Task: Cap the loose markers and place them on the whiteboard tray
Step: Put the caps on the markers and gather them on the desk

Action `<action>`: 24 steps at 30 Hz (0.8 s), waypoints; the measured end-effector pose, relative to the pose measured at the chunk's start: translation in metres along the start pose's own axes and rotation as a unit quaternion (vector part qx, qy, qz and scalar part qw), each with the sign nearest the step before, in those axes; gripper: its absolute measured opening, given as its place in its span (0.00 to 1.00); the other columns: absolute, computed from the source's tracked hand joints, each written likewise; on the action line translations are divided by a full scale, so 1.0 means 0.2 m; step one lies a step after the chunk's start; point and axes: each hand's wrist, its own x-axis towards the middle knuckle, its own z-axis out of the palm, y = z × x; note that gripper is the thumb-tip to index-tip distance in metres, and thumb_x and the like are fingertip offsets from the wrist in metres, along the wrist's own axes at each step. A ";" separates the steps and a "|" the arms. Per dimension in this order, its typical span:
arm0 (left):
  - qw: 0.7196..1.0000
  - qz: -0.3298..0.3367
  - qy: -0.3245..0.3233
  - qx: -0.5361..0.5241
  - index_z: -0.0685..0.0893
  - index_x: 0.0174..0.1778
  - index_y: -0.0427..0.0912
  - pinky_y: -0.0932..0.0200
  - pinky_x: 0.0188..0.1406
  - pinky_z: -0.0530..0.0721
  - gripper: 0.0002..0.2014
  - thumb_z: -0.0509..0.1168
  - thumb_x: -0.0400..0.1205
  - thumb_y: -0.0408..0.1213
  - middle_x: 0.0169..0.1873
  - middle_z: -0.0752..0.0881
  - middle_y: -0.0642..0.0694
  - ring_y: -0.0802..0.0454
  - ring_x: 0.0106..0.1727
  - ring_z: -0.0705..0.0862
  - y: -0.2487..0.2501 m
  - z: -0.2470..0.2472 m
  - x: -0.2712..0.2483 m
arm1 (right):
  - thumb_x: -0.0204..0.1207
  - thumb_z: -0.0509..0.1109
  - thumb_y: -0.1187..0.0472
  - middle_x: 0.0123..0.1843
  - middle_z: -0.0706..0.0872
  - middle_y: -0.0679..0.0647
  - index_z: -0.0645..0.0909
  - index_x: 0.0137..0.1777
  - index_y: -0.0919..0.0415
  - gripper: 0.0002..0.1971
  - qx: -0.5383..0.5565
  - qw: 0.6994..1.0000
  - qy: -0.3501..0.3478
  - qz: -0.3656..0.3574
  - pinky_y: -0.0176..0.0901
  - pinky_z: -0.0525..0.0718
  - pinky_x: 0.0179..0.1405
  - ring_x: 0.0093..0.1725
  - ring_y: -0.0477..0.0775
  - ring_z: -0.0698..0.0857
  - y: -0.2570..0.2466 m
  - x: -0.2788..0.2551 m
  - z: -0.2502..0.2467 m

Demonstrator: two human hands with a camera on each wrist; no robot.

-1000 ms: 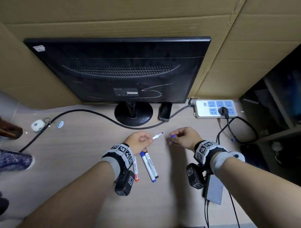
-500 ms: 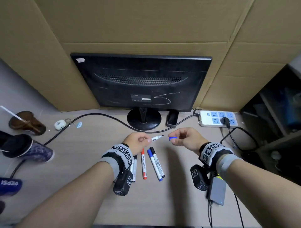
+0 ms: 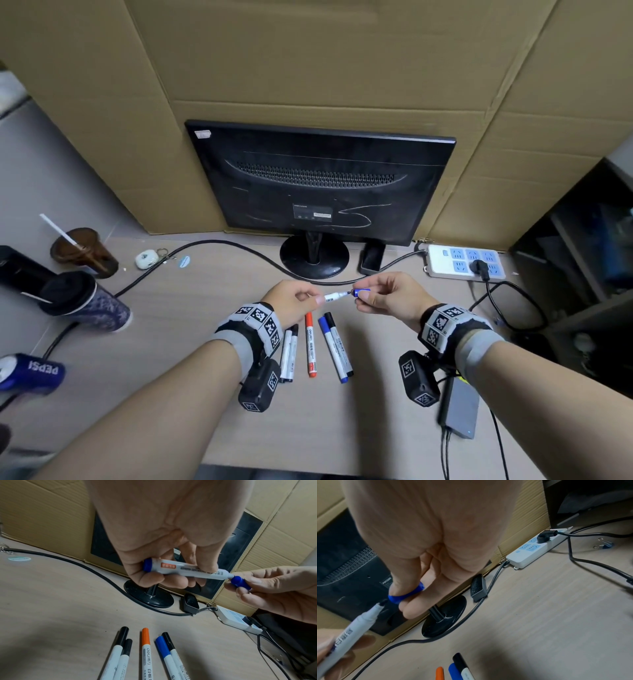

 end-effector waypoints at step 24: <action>0.997 0.046 -0.020 0.059 0.95 0.43 0.47 0.43 0.49 0.87 0.12 0.68 0.85 0.45 0.35 0.89 0.41 0.50 0.36 0.81 0.05 -0.02 0.11 | 0.83 0.71 0.73 0.40 0.91 0.67 0.89 0.54 0.77 0.07 -0.088 0.996 -0.021 0.006 0.43 0.95 0.47 0.36 0.56 0.92 -0.09 0.07 0.09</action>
